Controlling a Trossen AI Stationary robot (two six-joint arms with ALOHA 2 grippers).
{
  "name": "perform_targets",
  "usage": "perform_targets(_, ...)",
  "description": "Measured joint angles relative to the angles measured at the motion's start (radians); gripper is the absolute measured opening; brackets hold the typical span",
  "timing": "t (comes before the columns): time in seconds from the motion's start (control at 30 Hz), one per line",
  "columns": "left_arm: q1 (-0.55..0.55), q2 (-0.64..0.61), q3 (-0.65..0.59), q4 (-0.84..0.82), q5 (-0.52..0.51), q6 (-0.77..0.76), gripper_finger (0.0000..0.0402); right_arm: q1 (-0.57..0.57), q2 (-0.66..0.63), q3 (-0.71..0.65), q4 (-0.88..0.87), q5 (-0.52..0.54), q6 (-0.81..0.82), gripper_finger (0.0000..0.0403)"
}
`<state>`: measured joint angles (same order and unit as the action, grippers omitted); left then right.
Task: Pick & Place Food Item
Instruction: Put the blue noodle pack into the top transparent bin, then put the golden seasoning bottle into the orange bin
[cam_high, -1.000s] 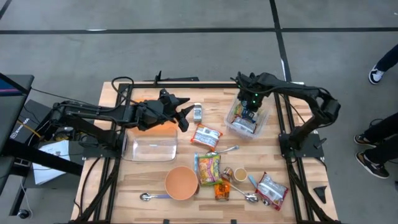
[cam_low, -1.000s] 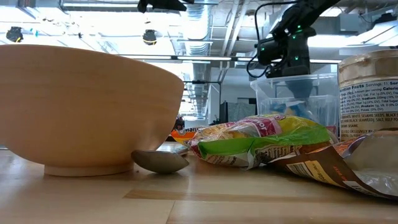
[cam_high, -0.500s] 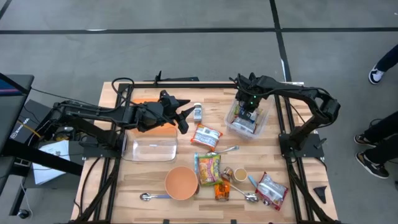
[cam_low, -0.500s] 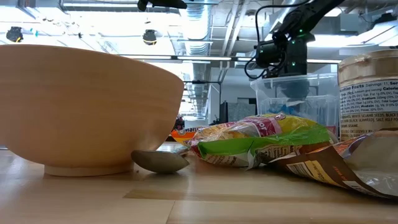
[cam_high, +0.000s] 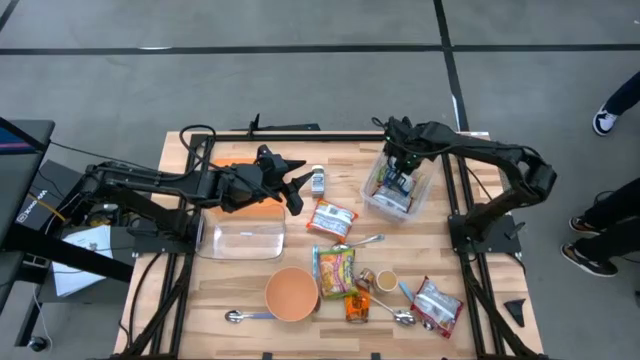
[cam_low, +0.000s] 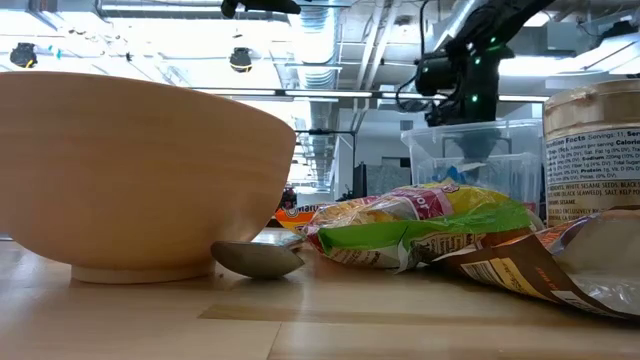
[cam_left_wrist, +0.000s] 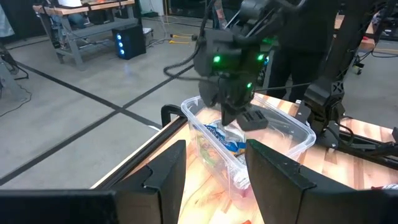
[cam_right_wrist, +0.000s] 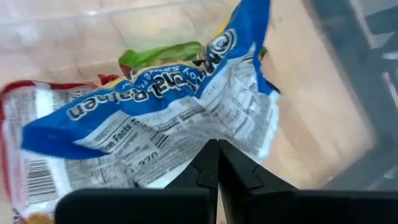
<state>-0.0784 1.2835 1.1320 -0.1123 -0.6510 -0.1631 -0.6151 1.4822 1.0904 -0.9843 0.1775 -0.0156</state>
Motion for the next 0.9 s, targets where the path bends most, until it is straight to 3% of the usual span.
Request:
perform_targets(0.2, 0.0, 0.0, 0.0, -0.002, 0.0, 0.0, 0.0158, 0.0, -0.142, 0.0, -0.053, -0.085, 0.057, 0.0004)
perform_targets(0.57, 0.0, 0.0, 0.0, -0.002, 0.0, 0.0, 0.0158, 0.056, -0.538, 0.0, -0.041, -0.486, 0.119, 0.0011)
perform_targets(0.77, 0.0, 0.0, 0.0, -0.002, 0.0, 0.0, 0.0158, 0.163, -0.681, 0.0, -0.036, -0.518, 0.279, 0.0015)
perform_targets(0.9, 0.0, 0.0, 0.0, -0.001, 0.0, 0.0, 0.0158, 0.248, -0.735, 0.0, -0.024, -0.522, 0.41, 0.0055)
